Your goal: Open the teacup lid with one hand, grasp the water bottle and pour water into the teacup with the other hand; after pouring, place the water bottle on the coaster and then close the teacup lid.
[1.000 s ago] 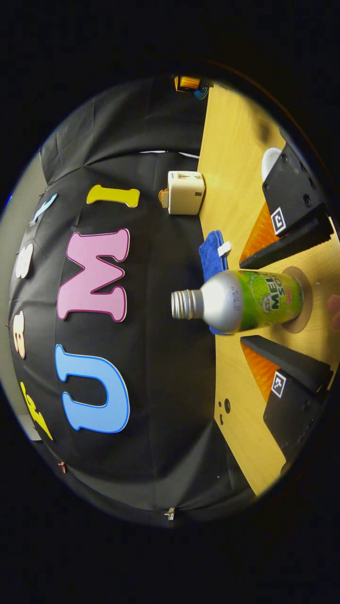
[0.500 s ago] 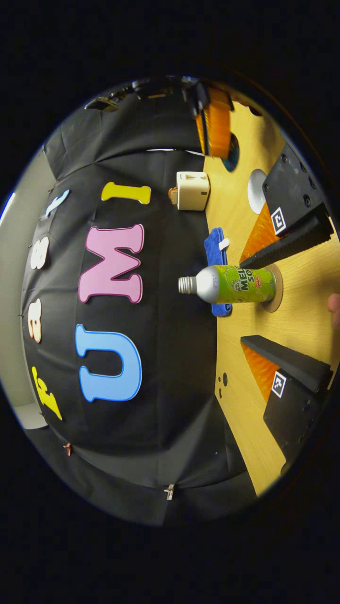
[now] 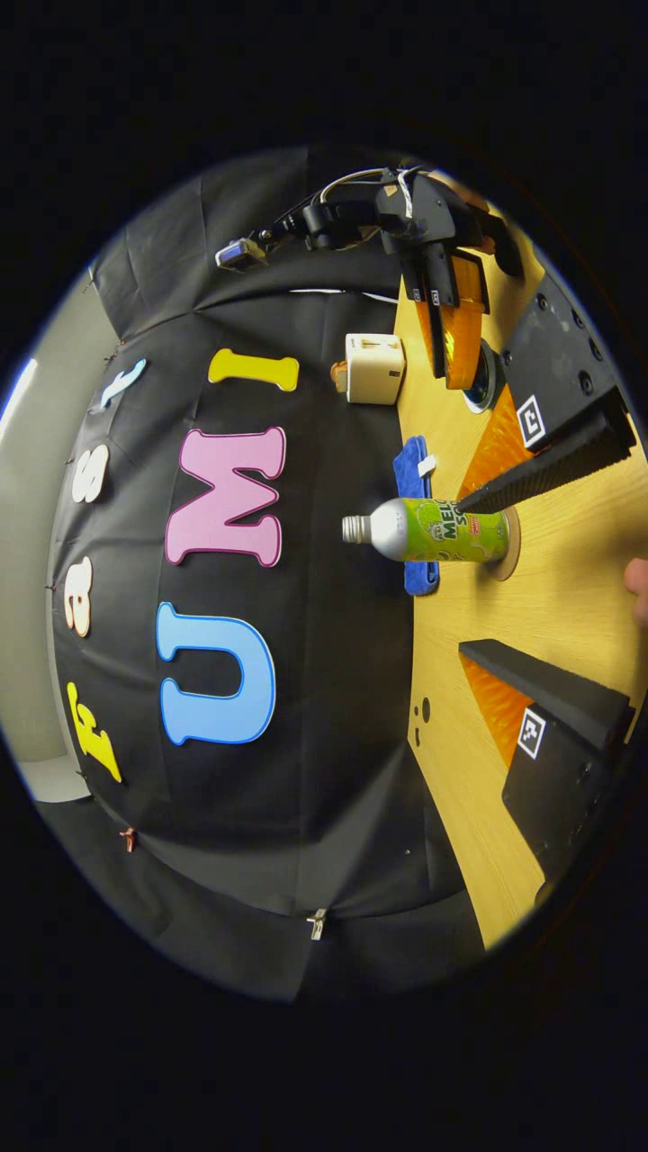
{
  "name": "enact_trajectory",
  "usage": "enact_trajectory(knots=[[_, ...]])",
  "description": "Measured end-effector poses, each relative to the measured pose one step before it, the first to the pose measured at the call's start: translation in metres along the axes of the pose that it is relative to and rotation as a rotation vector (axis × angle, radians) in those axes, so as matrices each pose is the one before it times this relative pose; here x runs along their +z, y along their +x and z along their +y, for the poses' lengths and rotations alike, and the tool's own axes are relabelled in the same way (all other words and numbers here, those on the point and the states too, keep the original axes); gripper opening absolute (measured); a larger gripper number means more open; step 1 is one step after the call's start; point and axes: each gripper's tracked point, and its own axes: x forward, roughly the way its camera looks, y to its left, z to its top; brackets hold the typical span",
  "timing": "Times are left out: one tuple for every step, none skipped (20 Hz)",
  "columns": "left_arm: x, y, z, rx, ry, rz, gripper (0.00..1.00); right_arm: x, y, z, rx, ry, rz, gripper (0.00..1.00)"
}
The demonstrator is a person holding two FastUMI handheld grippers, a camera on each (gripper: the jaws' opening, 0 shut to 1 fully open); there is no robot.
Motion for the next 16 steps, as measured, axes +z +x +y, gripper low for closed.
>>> enact_trajectory(knots=[[0.00045,0.00027,0.00152,-0.00131,-0.00454,0.00179,0.89,-0.0016,0.00123,-0.00108,-0.00564,-0.00386,0.0037,0.31],[-0.00008,0.00078,0.00074,-0.00178,-0.00407,0.00049,0.89,-0.00213,0.00127,-0.00099,-0.00377,-0.00326,0.00426,0.31],[0.00004,0.00047,0.00102,0.00019,-0.00112,-0.00175,0.89,-0.00023,-0.00021,0.00043,0.00091,0.0003,0.00439,0.31],[-0.00056,0.00011,-0.00006,-0.00145,0.00088,0.00019,0.89,-0.00107,0.00204,0.00033,-0.00154,-0.00111,0.00233,0.31],[0.0009,-0.00038,-0.00001,-0.00024,0.00076,-0.00101,0.89,-0.00015,-0.00055,-0.00068,0.00001,-0.00242,0.00673,0.3],[0.0,-0.00001,-0.00149,-0.00351,-0.00083,-0.00014,0.89,-0.00245,0.00063,-0.00059,0.00124,0.0012,0.00804,0.3],[0.00092,-0.00082,-0.00076,-0.00087,-0.00139,-0.00002,0.89,-0.00211,-0.00018,0.00038,0.00567,0.00343,0.00539,0.33],[0.00065,0.00042,-0.00012,0.00084,-0.00078,-0.00136,0.89,0.00032,-0.001,0.00008,0.00433,0.00507,0.00308,0.35],[0.00172,-0.0012,-0.00077,0.00025,0.00048,-0.00076,0.89,0.00097,-0.00096,-0.00098,-0.0039,0.00378,-0.00472,0.44],[0.00131,-0.00063,-0.00161,0.00099,0.00222,-0.00074,0.89,0.00133,-0.00034,0.00053,0.00154,0.00249,-0.00756,0.65],[0.00215,-0.00064,-0.00199,-0.00081,0.00237,0.00008,0.89,0.00305,-0.00323,-0.00102,-0.00577,0.00153,-0.01335,0.72],[0.00085,-0.00085,-0.00347,-0.00212,0.00269,0.00143,0.89,0.00416,-0.00202,-0.00046,-0.00094,0.00503,-0.01958,0.84],[0.00259,-0.00177,-0.00411,-0.00128,0.00322,0.00167,0.89,0.00482,-0.00261,0.00056,0.00169,0.00899,-0.02021,0.84],[0.00156,-0.00094,-0.00376,-0.00121,0.00237,0.00101,0.89,0.00448,-0.00418,-0.00114,-0.0006,0.00916,-0.02177,0.86],[0.00305,-0.00196,-0.00531,0.0007,-0.0005,-0.00028,0.89,0.00755,-0.00609,-0.002,-0.00238,0.00808,-0.0247,0.87],[0.00234,-0.00215,-0.00557,0.00166,-0.00362,-0.00122,0.89,0.00763,-0.00613,-0.00279,-0.00267,0.00702,-0.02499,0.89]])
